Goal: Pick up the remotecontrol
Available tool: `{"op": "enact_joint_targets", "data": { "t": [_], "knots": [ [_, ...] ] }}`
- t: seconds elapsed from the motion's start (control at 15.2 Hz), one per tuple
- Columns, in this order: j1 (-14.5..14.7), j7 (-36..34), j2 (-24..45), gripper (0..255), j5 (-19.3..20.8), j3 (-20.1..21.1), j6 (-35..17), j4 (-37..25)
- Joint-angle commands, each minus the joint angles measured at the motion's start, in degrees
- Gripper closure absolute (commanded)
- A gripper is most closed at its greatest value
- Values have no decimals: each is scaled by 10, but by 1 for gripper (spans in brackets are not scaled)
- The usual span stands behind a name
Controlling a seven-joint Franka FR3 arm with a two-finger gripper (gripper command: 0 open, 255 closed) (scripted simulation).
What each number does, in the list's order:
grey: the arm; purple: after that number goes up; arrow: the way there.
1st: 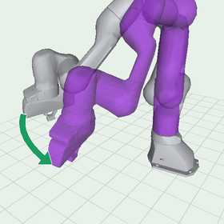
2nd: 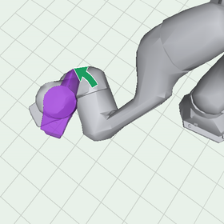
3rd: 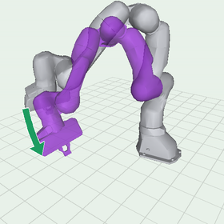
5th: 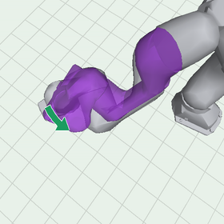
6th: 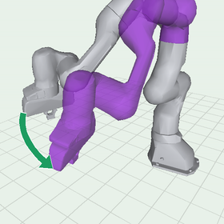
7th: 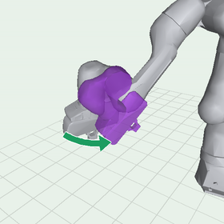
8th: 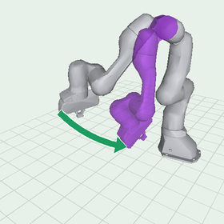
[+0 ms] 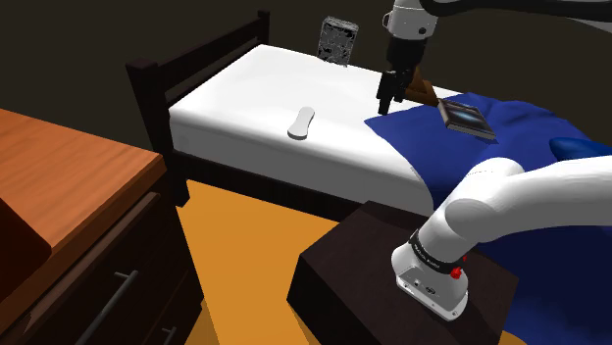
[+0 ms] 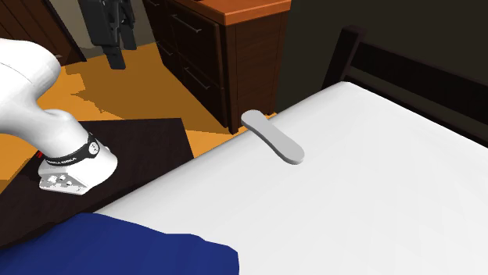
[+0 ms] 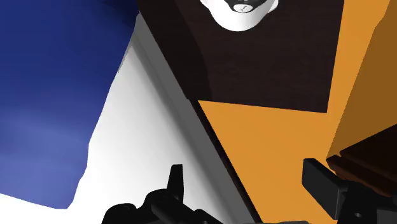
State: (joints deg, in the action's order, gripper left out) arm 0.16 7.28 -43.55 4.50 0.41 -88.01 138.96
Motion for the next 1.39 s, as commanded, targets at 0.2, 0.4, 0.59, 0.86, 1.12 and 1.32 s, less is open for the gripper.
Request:
{"op": "enact_joint_targets", "data": {
  "t": [0.2,0.4,0.59,0.86,1.12,1.32],
  "knots": [
    [-12,-70,50,0,-22,20,-55,-1],
    [-25,-138,106,0,-39,36,-109,-10],
    [-37,-203,165,0,-51,50,-159,-26],
    [-55,-287,248,0,-59,64,-221,-59],
    [-70,-369,330,0,-59,71,-273,-102],
    [-80,-428,391,0,-55,71,-306,-139]
  ]
}}
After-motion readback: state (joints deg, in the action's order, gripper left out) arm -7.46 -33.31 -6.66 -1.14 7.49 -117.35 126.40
